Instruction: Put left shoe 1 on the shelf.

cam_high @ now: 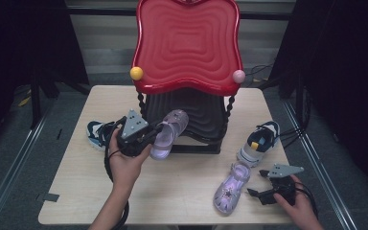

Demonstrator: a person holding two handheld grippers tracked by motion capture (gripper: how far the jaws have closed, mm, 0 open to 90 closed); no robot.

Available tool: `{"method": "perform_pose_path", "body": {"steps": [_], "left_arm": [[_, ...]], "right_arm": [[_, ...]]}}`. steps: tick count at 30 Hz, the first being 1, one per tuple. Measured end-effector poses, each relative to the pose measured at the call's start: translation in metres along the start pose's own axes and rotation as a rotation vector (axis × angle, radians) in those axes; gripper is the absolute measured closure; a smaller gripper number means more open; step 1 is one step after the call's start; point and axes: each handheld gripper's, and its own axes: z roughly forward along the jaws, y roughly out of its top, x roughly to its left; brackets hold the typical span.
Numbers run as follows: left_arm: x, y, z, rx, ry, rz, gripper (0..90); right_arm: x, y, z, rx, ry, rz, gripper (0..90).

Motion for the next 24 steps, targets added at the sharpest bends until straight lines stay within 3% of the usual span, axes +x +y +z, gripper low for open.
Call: {"method": "perform_pose_path", "body": {"steps": [13, 21, 24], "left_arm": [[-0.008, 0.002, 0.027, -0.033, 0.113, 0.025, 82.7], [-0.009, 0.002, 0.042, -0.07, 0.166, -0.007, 82.6], [-0.01, 0.005, 0.047, -0.08, 0.189, 0.003, 82.6]], "right_arm": [[0.0, 0.0, 0.0, 0.0, 0.0, 0.0, 10.8], [0.0, 0.0, 0.0, 0.0, 0.0, 0.0, 10.8], [0.0, 0.0, 0.0, -0.001, 0.0, -0.001, 10.8]]}}
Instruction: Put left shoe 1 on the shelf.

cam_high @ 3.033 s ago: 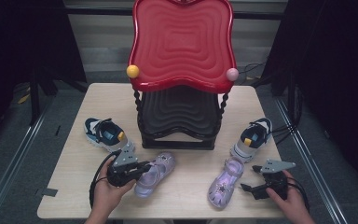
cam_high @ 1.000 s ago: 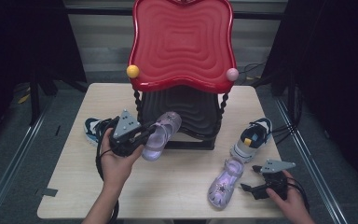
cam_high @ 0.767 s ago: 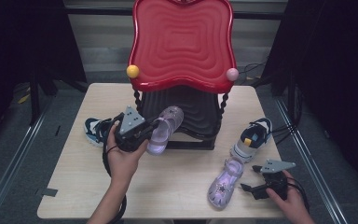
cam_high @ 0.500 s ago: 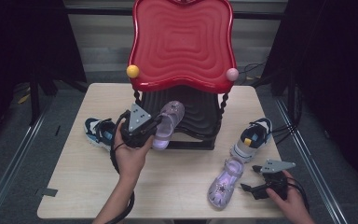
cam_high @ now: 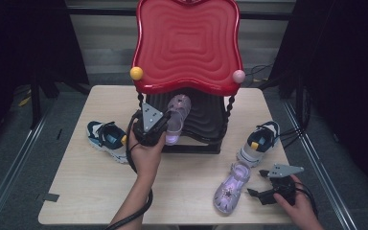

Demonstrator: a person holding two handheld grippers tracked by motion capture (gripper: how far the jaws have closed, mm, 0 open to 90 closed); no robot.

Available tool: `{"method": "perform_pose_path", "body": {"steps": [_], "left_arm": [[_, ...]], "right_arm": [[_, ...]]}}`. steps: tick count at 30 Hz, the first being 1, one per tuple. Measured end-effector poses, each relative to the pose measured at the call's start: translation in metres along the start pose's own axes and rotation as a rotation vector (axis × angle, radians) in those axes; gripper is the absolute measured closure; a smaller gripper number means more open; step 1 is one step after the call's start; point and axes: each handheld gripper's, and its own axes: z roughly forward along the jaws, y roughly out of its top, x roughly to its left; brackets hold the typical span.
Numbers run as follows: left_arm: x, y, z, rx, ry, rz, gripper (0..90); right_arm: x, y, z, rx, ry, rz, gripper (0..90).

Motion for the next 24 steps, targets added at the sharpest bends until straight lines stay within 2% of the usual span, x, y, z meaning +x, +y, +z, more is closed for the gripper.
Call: {"method": "perform_pose_path", "body": {"steps": [10, 24], "left_arm": [[-0.005, 0.0, 0.018, -0.043, 0.054, -0.011, 82.6], [-0.01, 0.002, 0.044, -0.081, 0.125, 0.009, 82.6]], "right_arm": [[0.0, 0.0, 0.0, 0.0, 0.0, 0.0, 10.8], [0.0, 0.0, 0.0, 0.0, 0.001, 0.0, 10.8]]}}
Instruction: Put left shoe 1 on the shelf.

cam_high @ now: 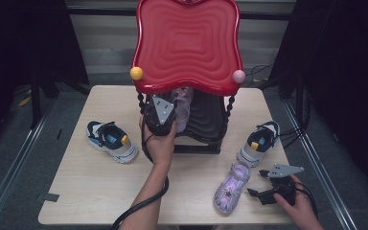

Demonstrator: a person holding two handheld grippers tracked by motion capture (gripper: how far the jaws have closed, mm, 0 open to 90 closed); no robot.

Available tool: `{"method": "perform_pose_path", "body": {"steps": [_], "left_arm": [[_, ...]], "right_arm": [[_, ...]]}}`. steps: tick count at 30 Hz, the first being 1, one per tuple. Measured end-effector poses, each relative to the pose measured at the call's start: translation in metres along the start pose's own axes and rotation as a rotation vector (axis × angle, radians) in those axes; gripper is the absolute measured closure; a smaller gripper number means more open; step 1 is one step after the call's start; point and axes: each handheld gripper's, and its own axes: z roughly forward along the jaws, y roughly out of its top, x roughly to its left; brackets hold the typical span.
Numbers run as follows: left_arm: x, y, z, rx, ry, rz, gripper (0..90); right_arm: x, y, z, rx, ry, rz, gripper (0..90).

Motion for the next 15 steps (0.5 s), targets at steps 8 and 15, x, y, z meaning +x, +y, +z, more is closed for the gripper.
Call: {"method": "perform_pose_path", "body": {"steps": [8, 15], "left_arm": [[-0.005, -0.002, 0.014, -0.037, 0.057, 0.007, 82.5], [-0.004, -0.01, 0.022, -0.06, 0.094, -0.009, 82.3]], "right_arm": [[0.0, 0.0, 0.0, -0.001, -0.001, -0.001, 10.9], [0.0, 0.0, 0.0, -0.001, -0.003, 0.001, 10.9]]}}
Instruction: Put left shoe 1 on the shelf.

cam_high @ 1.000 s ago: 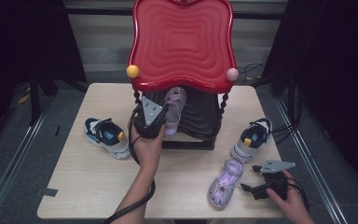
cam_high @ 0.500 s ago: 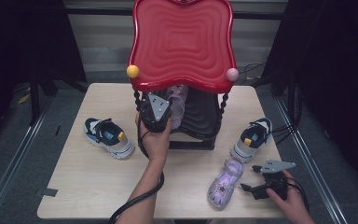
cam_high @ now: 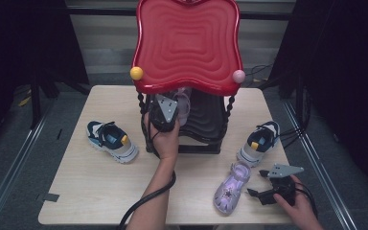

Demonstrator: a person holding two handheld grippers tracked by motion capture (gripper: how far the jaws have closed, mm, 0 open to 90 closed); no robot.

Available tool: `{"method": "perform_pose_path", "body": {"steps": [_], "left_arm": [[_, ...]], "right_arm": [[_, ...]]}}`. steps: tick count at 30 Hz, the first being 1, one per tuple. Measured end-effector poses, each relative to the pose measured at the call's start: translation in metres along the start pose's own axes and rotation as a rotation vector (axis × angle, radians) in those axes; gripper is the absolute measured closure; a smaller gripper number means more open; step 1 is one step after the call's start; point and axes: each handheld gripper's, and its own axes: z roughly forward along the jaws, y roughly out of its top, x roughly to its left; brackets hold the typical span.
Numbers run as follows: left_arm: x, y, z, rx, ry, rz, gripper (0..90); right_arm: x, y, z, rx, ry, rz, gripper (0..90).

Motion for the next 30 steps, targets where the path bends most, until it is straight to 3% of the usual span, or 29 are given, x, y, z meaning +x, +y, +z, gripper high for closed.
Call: {"method": "perform_pose_path", "body": {"steps": [10, 30], "left_arm": [[-0.001, -0.013, -0.002, 0.026, -0.009, 0.001, 80.3], [0.0, -0.011, -0.009, 0.065, -0.031, 0.033, 79.3]], "right_arm": [[0.001, 0.0, 0.0, 0.001, -0.003, 0.001, 10.9], [0.001, 0.0, 0.0, 0.0, -0.003, 0.0, 10.8]]}}
